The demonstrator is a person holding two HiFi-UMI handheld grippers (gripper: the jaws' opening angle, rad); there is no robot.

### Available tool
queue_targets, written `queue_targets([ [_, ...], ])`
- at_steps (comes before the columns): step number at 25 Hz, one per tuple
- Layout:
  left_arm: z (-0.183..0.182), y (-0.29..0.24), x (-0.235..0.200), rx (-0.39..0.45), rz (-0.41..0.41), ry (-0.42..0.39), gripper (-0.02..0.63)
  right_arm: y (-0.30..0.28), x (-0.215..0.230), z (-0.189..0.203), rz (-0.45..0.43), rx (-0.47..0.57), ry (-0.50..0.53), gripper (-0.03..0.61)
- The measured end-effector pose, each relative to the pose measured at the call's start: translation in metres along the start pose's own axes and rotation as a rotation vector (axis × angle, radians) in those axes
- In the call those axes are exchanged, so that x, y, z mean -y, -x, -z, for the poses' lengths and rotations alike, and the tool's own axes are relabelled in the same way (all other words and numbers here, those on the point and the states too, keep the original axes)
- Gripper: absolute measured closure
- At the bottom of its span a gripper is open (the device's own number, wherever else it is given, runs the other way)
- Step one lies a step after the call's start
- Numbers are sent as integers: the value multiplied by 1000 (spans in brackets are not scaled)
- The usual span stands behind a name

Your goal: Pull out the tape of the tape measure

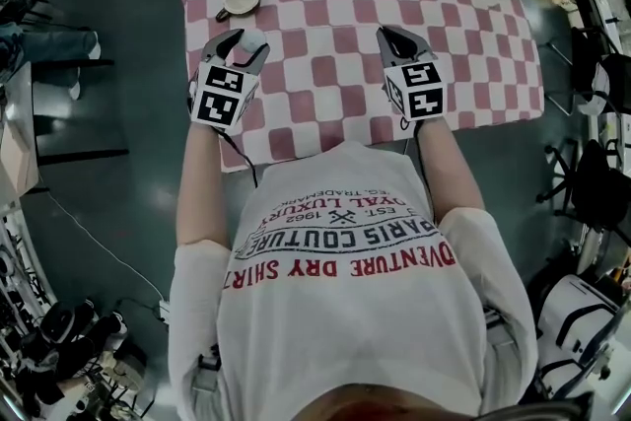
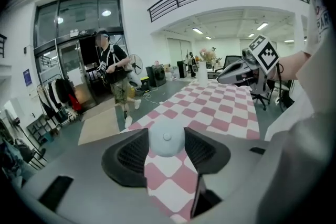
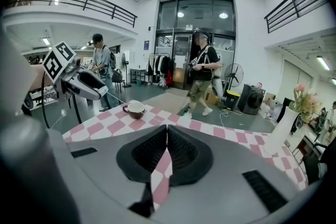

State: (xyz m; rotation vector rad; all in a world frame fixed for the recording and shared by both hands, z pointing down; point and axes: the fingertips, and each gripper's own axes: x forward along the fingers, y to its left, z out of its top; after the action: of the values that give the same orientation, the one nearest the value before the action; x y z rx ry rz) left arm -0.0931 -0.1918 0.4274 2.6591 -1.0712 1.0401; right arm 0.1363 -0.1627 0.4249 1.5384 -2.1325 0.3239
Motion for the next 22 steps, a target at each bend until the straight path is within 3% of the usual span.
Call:
queue_targets([
  [5, -7, 13, -2, 60, -41, 62, 383, 5, 1, -1, 5, 28, -23, 548],
  [11, 1, 15, -5, 42, -79, 76, 383, 13, 29, 9, 67, 22, -65, 548],
  [14, 2, 17, -8, 60, -64, 132, 383, 16, 46, 11, 74, 36, -106, 548],
  [22, 5, 8, -1, 59, -56, 163, 383, 16, 57, 19, 86, 34, -109, 548],
])
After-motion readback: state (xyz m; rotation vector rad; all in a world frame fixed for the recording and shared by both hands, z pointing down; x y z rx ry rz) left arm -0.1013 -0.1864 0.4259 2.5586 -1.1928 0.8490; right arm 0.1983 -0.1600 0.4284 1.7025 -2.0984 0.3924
